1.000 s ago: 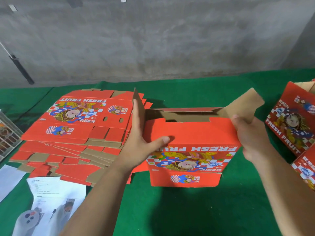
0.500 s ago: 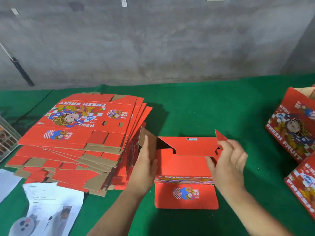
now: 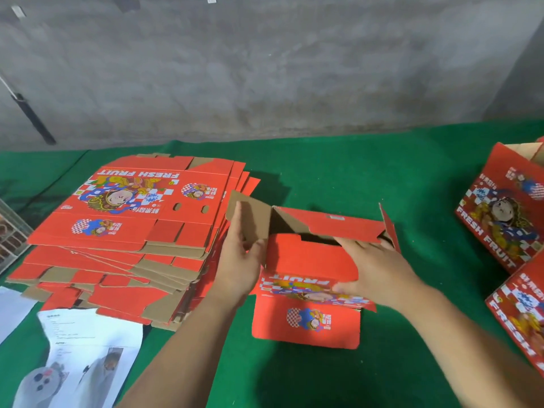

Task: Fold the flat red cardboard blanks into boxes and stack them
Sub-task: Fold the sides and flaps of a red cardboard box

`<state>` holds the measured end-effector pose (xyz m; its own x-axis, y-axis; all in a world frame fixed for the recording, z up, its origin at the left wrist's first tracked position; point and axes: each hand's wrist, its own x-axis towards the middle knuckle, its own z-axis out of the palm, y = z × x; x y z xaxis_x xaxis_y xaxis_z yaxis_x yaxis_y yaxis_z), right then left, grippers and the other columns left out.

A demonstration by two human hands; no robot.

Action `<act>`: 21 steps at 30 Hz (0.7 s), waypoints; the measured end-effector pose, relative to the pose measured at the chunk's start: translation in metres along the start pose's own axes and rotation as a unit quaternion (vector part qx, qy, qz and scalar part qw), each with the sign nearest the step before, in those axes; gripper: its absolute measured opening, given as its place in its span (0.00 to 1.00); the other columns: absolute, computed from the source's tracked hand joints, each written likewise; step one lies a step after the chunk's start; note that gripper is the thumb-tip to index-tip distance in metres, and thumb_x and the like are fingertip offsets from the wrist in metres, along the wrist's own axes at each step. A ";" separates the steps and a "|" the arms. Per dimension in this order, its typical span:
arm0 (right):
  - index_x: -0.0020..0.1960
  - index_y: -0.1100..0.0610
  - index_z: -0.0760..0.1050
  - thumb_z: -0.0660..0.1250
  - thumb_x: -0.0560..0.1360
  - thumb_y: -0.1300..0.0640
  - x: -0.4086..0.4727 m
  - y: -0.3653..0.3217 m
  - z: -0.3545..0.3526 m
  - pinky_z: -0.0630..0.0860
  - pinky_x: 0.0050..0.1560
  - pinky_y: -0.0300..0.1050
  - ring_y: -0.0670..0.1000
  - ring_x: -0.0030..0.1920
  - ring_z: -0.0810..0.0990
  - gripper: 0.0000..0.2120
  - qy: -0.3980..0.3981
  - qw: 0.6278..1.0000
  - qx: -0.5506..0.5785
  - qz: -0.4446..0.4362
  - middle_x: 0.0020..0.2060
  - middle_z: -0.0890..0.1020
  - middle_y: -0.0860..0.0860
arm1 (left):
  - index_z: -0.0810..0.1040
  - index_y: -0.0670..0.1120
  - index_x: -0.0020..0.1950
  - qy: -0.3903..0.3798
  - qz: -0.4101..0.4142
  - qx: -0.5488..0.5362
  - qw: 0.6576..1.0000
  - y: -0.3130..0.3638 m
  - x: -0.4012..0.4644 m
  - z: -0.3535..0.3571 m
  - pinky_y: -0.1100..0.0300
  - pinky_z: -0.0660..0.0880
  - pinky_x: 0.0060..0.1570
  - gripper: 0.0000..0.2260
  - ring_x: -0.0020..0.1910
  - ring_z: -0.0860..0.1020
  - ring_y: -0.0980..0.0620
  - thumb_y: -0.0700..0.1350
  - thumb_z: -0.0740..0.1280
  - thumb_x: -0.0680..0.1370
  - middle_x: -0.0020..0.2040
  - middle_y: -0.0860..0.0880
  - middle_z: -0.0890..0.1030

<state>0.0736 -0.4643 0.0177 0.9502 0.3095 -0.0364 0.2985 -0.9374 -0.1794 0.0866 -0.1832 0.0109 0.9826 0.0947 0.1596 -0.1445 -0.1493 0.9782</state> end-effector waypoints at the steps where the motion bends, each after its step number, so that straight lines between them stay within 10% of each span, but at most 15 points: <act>1: 0.82 0.37 0.50 0.69 0.67 0.26 0.002 0.001 -0.009 0.63 0.76 0.52 0.49 0.77 0.66 0.50 0.034 0.999 -0.006 -0.007 0.78 0.66 0.40 | 0.56 0.55 0.84 0.006 0.017 -0.012 1.000 0.006 0.003 -0.002 0.54 0.71 0.72 0.37 0.73 0.73 0.57 0.37 0.65 0.78 0.78 0.58 0.69; 7: 0.78 0.48 0.68 0.78 0.67 0.38 0.004 -0.016 -0.018 0.72 0.65 0.57 0.58 0.68 0.74 0.43 0.266 0.961 -0.063 -0.027 0.68 0.77 0.47 | 0.57 0.53 0.83 0.029 0.129 -0.007 0.991 0.032 0.007 -0.013 0.63 0.64 0.76 0.32 0.80 0.63 0.60 0.32 0.61 0.83 0.81 0.62 0.63; 14: 0.79 0.39 0.61 0.75 0.68 0.33 -0.010 -0.018 -0.002 0.67 0.70 0.54 0.52 0.74 0.70 0.44 0.126 0.991 -0.044 -0.006 0.74 0.71 0.40 | 0.60 0.52 0.82 0.014 0.078 0.004 0.997 0.005 -0.016 -0.015 0.42 0.60 0.80 0.30 0.80 0.65 0.52 0.31 0.60 0.83 0.81 0.53 0.66; 21: 0.79 0.31 0.52 0.67 0.67 0.25 -0.022 -0.015 0.005 0.58 0.77 0.50 0.44 0.78 0.60 0.46 0.001 0.996 0.079 -0.029 0.77 0.56 0.29 | 0.57 0.56 0.83 0.001 0.066 0.087 0.994 -0.009 -0.034 -0.021 0.57 0.59 0.79 0.30 0.78 0.62 0.64 0.41 0.61 0.83 0.78 0.69 0.64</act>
<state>0.0480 -0.4566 0.0163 0.9320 0.3620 -0.0199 0.3351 -0.8811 -0.3338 0.0523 -0.1639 0.0001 0.9561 0.0639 0.2859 -0.2503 -0.3288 0.9106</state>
